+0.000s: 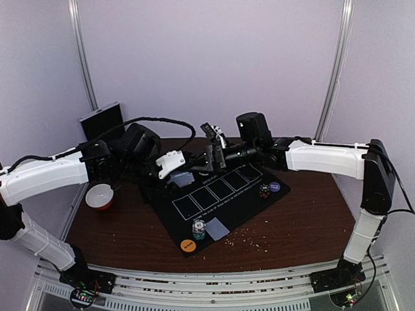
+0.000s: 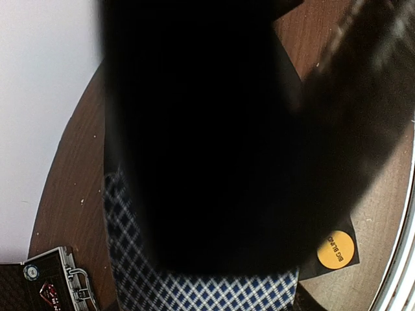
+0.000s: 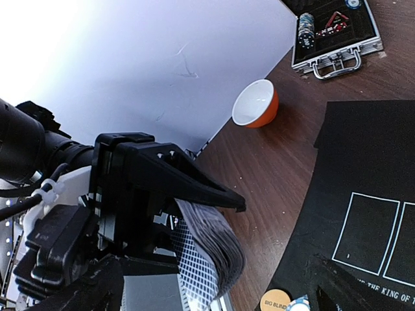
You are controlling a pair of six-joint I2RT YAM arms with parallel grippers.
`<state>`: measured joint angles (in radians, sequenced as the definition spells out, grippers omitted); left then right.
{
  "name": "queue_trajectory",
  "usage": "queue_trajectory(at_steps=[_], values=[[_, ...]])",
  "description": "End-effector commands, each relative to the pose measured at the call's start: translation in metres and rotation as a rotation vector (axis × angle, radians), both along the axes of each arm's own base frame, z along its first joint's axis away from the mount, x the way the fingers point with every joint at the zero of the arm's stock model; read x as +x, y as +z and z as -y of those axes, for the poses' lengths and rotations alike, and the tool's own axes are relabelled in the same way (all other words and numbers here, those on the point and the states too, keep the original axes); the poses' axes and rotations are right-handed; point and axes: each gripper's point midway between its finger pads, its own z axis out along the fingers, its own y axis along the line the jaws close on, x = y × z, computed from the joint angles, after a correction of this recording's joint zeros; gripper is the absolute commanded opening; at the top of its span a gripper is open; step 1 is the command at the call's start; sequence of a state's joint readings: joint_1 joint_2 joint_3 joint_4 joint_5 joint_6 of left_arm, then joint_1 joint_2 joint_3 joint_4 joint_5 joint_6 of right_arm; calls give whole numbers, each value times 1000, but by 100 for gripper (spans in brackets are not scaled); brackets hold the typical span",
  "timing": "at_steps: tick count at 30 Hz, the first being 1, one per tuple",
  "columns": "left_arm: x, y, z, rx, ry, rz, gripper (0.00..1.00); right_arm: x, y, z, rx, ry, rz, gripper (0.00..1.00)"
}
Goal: Distribute texas hold em gaming equipment
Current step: Pick up the poker card from the face-down deck piles.
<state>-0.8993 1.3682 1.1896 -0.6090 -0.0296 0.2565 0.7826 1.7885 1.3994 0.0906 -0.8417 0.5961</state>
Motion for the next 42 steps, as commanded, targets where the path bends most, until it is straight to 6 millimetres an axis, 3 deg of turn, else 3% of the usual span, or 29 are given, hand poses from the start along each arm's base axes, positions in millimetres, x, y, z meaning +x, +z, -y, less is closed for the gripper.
queue_trajectory(at_steps=[1, 9, 12, 24, 35, 42], values=[[5, 17, 7, -44, -1, 19, 54, 4, 8, -14, 40, 45, 49, 99], [8, 17, 9, -51, 10, 19, 51, 8, -21, -28, -85, 54, 75, 89], [7, 18, 7, -51, 13, 23, 51, 9, -27, -25, -121, 45, 85, 81], [5, 12, 0, -36, 25, 26, 50, 14, -18, -10, -178, -14, 127, 61], [6, 7, -3, -23, 38, 30, 50, 9, -1, -4, -181, -14, 142, 48], [7, 5, -3, -19, 43, 28, 50, 3, 6, 1, -177, -5, 149, 33]])
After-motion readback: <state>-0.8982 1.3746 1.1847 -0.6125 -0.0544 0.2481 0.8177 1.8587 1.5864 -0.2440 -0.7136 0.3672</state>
